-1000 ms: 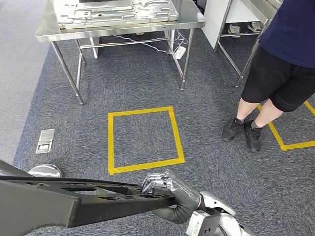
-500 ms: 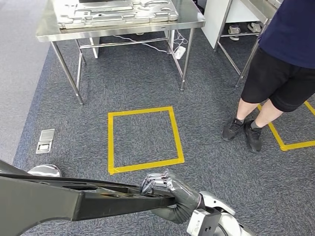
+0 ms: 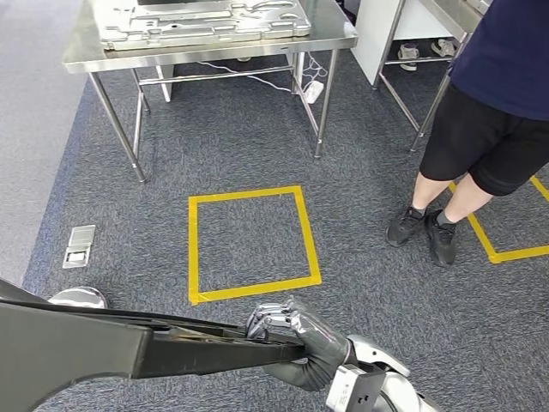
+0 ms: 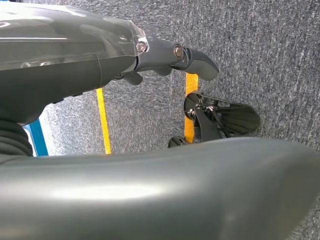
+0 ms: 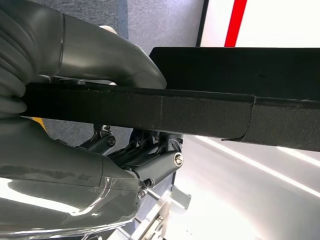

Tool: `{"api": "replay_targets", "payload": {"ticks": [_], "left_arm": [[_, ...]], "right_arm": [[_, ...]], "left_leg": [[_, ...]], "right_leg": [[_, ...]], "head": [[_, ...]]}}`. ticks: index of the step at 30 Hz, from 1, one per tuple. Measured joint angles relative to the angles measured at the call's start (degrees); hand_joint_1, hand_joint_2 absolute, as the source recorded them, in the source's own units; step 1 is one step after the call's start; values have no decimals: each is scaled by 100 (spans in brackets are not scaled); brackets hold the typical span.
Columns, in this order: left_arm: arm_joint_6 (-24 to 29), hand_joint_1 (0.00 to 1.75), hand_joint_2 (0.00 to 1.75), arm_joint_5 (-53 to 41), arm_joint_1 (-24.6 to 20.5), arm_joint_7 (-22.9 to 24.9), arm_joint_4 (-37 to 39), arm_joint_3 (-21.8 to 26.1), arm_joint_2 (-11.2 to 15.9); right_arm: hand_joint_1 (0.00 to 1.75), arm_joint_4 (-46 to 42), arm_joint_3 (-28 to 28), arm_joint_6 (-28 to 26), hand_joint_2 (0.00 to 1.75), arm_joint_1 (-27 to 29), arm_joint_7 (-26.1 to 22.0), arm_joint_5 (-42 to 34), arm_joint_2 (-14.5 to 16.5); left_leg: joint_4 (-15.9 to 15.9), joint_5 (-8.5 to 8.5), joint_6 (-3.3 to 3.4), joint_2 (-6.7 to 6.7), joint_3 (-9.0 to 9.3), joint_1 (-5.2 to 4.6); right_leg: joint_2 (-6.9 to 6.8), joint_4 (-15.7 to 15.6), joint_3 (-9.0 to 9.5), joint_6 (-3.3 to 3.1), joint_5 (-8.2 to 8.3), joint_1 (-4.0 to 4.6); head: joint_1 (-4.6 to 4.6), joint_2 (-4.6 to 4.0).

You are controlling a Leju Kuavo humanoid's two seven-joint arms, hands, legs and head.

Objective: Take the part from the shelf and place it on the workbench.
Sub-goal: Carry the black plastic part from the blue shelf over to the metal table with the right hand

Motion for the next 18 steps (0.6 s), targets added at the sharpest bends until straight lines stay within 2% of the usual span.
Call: {"api": "replay_targets", "payload": {"ticks": [11,14,16,18], "left_arm": [[0,0,175,0,0,0,0,1,2],[3,0,175,0,3,0,0,1,2],[7,0,175,0,7,0,0,1,1],[9,0,175,0,5,0,0,1,-2]], "right_arm": [[175,14,0,32,175,2,-2,-15,2],[175,15,0,50,175,0,-2,-19,4],[175,14,0,50,175,-4,-3,-21,11],[175,13,0,50,175,-6,-7,-24,17]], "left_leg": [[12,-15,25,0,0,-40],[19,-36,65,-1,-4,-73],[-21,-31,118,-6,16,-70],[-92,-9,180,-13,69,-38]], "right_leg": [[-1,-6,0,23,6,-37],[-8,-19,6,66,6,-66],[-2,-34,27,106,-6,-80],[129,154,-36,113,-139,-81]], "head": [[0,0],[0,0],[1,0],[2,0]]}}
